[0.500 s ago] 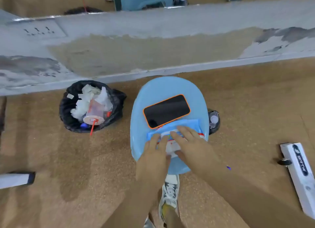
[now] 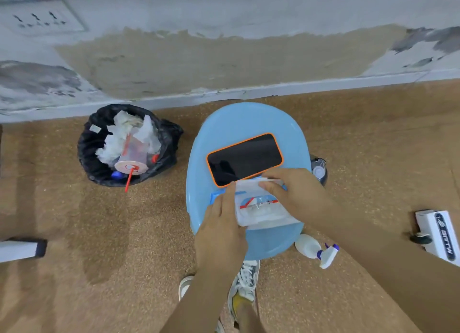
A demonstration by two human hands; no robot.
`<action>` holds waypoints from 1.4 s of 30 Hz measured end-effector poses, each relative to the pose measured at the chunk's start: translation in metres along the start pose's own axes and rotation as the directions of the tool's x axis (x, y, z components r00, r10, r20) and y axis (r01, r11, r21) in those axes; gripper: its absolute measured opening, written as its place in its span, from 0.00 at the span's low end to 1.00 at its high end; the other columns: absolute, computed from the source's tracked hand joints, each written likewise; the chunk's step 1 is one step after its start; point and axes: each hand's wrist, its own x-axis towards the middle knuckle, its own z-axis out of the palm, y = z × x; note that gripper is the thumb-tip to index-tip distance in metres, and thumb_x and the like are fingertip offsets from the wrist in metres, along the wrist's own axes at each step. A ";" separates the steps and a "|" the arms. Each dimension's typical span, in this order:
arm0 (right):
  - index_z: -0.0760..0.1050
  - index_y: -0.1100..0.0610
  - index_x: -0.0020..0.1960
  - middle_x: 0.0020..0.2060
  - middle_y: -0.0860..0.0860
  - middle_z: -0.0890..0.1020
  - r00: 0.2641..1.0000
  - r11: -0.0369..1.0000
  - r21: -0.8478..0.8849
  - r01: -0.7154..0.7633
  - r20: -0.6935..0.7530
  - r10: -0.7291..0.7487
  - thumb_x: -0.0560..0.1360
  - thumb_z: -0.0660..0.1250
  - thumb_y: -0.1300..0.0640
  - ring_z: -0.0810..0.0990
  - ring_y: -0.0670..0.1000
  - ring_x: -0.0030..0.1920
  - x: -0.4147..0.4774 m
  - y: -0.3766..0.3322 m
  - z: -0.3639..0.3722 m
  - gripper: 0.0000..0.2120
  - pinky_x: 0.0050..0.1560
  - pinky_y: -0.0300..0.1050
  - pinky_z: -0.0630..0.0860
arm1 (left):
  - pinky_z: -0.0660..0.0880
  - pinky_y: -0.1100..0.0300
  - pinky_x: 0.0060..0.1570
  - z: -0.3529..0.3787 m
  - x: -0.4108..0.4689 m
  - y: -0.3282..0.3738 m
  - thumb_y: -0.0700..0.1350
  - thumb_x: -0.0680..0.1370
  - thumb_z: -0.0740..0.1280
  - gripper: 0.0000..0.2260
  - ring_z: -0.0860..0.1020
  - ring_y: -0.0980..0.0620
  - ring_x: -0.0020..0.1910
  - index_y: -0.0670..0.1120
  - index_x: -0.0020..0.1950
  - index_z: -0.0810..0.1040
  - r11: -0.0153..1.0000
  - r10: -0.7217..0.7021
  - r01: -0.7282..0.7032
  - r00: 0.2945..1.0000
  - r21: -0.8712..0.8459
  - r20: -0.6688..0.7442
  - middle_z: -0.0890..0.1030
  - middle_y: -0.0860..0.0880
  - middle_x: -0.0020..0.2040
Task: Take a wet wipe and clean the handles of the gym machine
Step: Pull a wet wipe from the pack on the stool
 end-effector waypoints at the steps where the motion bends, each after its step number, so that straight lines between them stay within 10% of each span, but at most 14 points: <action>1: 0.72 0.50 0.46 0.42 0.48 0.78 0.993 0.998 0.031 -0.063 -0.094 0.066 0.75 0.65 0.49 0.78 0.52 0.42 0.001 -0.001 0.003 0.06 0.42 0.51 0.74 | 0.76 0.53 0.48 -0.001 -0.002 0.001 0.47 0.74 0.68 0.36 0.68 0.53 0.62 0.61 0.74 0.48 1.000 0.003 -0.003 1.000 -0.031 0.003 0.67 0.58 0.65; 5: 0.63 0.50 0.43 0.42 0.48 0.70 0.903 0.959 0.081 -0.273 -0.321 0.284 0.73 0.68 0.47 0.75 0.54 0.36 -0.002 -0.010 0.021 0.14 0.35 0.50 0.72 | 0.75 0.55 0.50 -0.002 -0.009 0.004 0.58 0.74 0.63 0.25 0.67 0.52 0.62 0.65 0.68 0.56 0.996 0.093 -0.093 0.996 0.017 0.013 0.65 0.58 0.67; 10: 0.81 0.56 0.46 0.47 0.54 0.77 0.857 0.949 -0.117 -0.293 -0.473 0.206 0.72 0.69 0.58 0.74 0.57 0.47 -0.022 -0.006 0.036 0.05 0.43 0.52 0.76 | 0.76 0.53 0.46 0.002 -0.003 0.020 0.61 0.76 0.59 0.21 0.68 0.49 0.60 0.63 0.69 0.62 0.983 0.039 -0.043 0.999 0.177 0.028 0.65 0.52 0.65; 18: 0.77 0.51 0.55 0.49 0.48 0.72 0.906 0.914 -0.049 -0.404 -0.156 0.392 0.71 0.70 0.49 0.77 0.51 0.49 -0.054 -0.012 0.037 0.14 0.46 0.43 0.71 | 0.73 0.54 0.52 0.008 0.006 0.021 0.55 0.71 0.70 0.25 0.70 0.49 0.57 0.58 0.66 0.68 0.998 0.017 -0.018 1.000 0.057 0.011 0.68 0.50 0.55; 23: 0.80 0.51 0.42 0.46 0.52 0.75 0.850 0.854 0.022 -0.520 -0.085 0.520 0.71 0.68 0.53 0.77 0.52 0.47 -0.035 -0.022 0.034 0.04 0.44 0.42 0.70 | 0.75 0.52 0.52 0.011 0.004 0.026 0.52 0.69 0.70 0.25 0.72 0.47 0.57 0.53 0.65 0.69 0.999 0.024 -0.023 0.999 -0.032 0.031 0.70 0.50 0.57; 31: 0.80 0.51 0.38 0.38 0.44 0.82 0.911 0.718 0.603 -0.348 0.035 0.411 0.72 0.70 0.62 0.77 0.39 0.41 -0.048 -0.022 0.030 0.08 0.44 0.28 0.69 | 0.72 0.62 0.42 0.008 0.002 0.022 0.39 0.73 0.68 0.09 0.76 0.61 0.36 0.54 0.44 0.77 0.885 -0.219 0.180 0.975 -0.428 -0.044 0.77 0.56 0.34; 36: 0.80 0.48 0.43 0.38 0.46 0.80 0.934 0.937 0.035 -0.347 -0.072 0.349 0.74 0.66 0.53 0.78 0.48 0.40 -0.047 -0.012 0.026 0.04 0.41 0.42 0.73 | 0.68 0.77 0.39 0.001 0.001 0.021 0.39 0.75 0.69 0.09 0.76 0.67 0.37 0.54 0.41 0.80 0.812 -0.261 0.204 0.965 -0.546 -0.026 0.80 0.60 0.36; 42: 0.76 0.54 0.50 0.49 0.52 0.77 0.963 0.875 -0.403 -0.267 -0.081 0.257 0.78 0.60 0.49 0.74 0.54 0.54 -0.030 -0.030 0.029 0.11 0.43 0.44 0.68 | 0.69 0.74 0.40 0.006 -0.001 0.021 0.41 0.76 0.67 0.09 0.76 0.66 0.40 0.55 0.45 0.81 0.853 -0.226 0.196 0.974 -0.484 -0.004 0.81 0.60 0.39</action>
